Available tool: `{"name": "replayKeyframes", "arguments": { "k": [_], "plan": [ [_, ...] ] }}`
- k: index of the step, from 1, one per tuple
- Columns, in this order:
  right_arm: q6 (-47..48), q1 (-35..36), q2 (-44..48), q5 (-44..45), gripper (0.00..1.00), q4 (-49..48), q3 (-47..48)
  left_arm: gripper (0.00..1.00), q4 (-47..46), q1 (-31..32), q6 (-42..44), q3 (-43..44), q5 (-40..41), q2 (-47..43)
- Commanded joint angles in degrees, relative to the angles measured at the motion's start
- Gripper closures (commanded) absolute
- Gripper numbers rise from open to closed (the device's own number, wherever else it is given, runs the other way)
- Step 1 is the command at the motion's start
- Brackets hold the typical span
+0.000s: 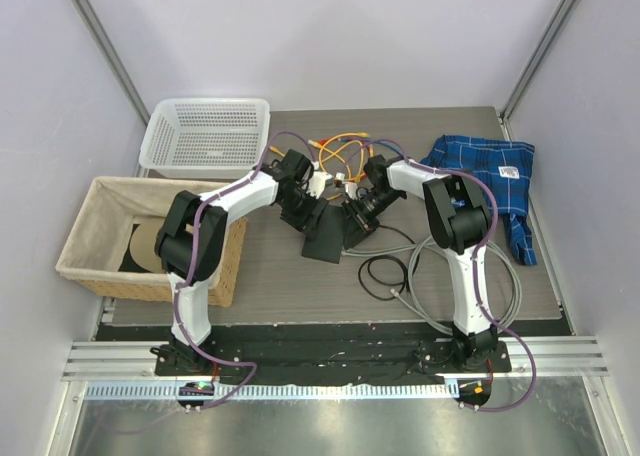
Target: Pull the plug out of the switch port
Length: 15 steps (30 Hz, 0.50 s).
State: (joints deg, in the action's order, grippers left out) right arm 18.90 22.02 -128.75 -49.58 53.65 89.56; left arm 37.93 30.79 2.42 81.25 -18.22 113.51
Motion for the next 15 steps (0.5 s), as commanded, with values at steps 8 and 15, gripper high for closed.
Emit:
{"name": "replayKeyframes", "arguments": {
  "k": [8,15],
  "plan": [
    [4.3,-1.2,-3.8,14.1,0.98,-1.4,1.5,0.46,1.9,0.8,2.9,-2.6,7.1,6.0],
    [2.7,-2.2,-4.6,12.1,0.98,-0.8,-0.5,0.46,1.9,0.7,2.8,-2.9,7.0,6.0]
  ]
}}
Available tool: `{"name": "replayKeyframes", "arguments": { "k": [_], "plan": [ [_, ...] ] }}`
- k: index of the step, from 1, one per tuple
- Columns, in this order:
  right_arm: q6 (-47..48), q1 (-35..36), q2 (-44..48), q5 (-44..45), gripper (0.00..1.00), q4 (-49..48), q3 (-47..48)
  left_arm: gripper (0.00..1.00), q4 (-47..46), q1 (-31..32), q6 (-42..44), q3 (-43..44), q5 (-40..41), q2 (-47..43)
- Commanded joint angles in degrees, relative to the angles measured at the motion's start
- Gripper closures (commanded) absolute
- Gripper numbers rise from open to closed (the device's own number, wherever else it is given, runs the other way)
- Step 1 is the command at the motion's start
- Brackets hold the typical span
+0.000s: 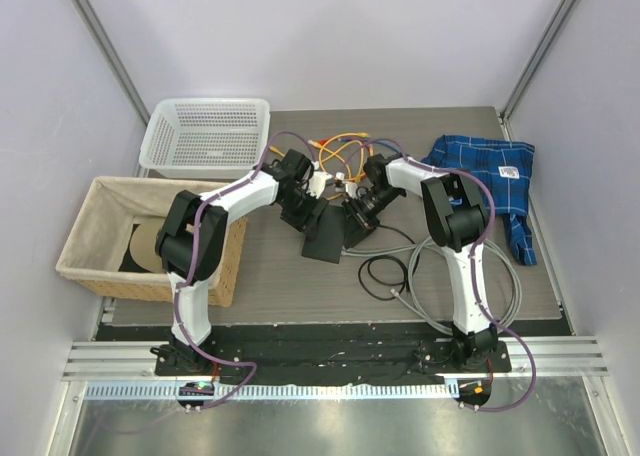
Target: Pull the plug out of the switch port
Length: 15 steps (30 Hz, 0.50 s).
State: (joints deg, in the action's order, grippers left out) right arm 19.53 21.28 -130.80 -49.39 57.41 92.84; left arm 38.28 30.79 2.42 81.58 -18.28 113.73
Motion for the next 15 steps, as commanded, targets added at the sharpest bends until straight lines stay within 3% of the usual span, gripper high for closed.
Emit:
{"name": "replayKeyframes", "arguments": {
  "k": [1,5,15],
  "plan": [
    [2.1,-1.4,-2.2,11.6,0.98,-4.6,-5.1,0.46,1.5,0.8,2.9,-3.1,7.1,5.7],
    [2.5,-1.3,-1.2,12.1,0.98,-5.2,-8.7,0.46,1.4,0.7,2.9,-2.9,7.4,5.7],
    [1.6,-5.1,-2.8,14.2,0.98,-3.5,2.3,0.46,1.6,0.8,2.6,-2.7,6.8,6.1]
  ]
}}
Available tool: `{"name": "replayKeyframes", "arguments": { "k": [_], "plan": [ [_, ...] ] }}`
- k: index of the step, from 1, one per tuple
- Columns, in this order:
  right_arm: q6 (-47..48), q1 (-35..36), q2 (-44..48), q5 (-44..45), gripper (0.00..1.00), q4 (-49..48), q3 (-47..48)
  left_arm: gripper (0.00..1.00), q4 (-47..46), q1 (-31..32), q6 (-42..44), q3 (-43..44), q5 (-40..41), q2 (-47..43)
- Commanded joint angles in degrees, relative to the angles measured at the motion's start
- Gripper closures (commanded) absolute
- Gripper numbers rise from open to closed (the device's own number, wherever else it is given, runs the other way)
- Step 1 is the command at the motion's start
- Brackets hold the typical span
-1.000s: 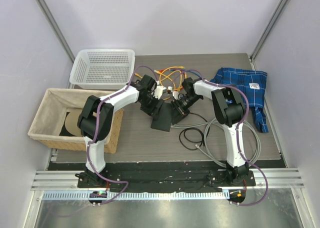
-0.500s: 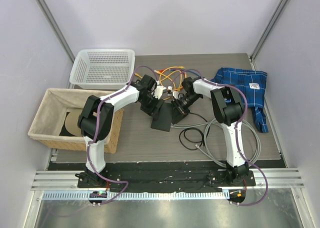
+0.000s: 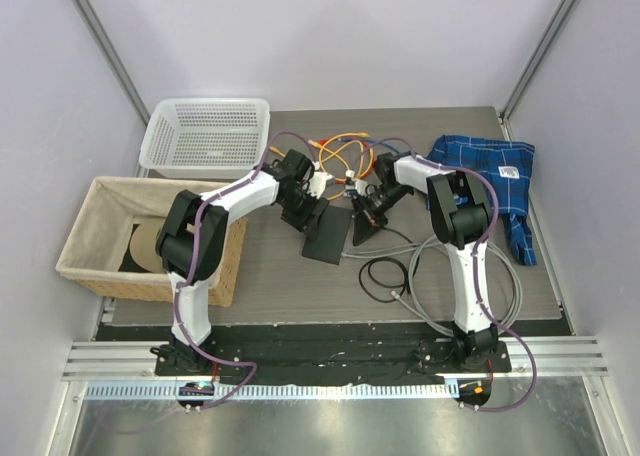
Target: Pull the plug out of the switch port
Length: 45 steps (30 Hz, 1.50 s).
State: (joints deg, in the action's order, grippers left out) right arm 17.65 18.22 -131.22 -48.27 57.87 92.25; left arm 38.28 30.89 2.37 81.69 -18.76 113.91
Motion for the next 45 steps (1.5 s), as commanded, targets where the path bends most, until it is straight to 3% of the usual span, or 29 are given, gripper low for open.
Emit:
{"name": "replayKeyframes", "arguments": {
  "k": [1,7,8,9,12,14,20,28,32,36,38,39,45],
  "plan": [
    [3.7,-2.2,-2.3,13.3,0.98,-3.8,3.1,0.46,1.7,0.7,2.7,-2.8,7.3,5.8],
    [6.3,-5.3,-0.1,14.7,0.98,-2.1,6.1,0.46,1.5,0.7,2.9,-3.5,7.4,5.4],
    [7.1,-5.5,0.4,14.5,0.94,-1.8,6.3,0.46,1.5,0.7,2.9,-3.5,7.5,5.5],
    [8.2,-5.4,1.2,13.7,0.82,-1.1,6.5,0.46,1.5,0.6,2.8,-3.4,7.3,5.5],
    [13.5,-5.0,5.2,11.5,0.60,1.0,4.6,0.46,1.6,0.7,2.7,-2.9,7.0,5.7],
    [17.5,-4.5,8.8,11.3,0.55,0.8,2.8,0.46,1.5,0.7,2.5,-2.8,6.9,6.0],
    [28.7,-2.4,15.5,11.7,0.48,1.5,-6.6,0.46,1.4,0.7,2.4,-2.5,6.8,6.2],
    [31.0,1.4,18.3,16.2,0.44,-2.9,-13.7,0.46,1.1,0.7,2.4,-2.9,6.5,5.7],
    [29.6,3.1,19.9,24.2,0.44,-9.9,-17.6,0.46,1.3,0.7,2.3,-2.9,6.7,5.7],
    [25.3,3.5,20.9,32.6,0.64,-18.6,-21.2,0.46,1.3,0.7,2.5,-2.9,7.0,5.7],
    [22.4,3.4,21.7,36.2,0.70,-24.2,-22.1,0.46,1.3,0.7,2.5,-2.9,7.0,5.7],
    [21.6,3.4,22.1,39.5,0.78,-28.0,-23.0,0.46,1.3,0.7,2.5,-2.9,7.0,5.7],
    [17.4,-0.6,22.7,43.8,0.98,-34.5,-18.5,0.46,1.3,0.7,2.4,-2.9,6.8,5.9]
  ]
}}
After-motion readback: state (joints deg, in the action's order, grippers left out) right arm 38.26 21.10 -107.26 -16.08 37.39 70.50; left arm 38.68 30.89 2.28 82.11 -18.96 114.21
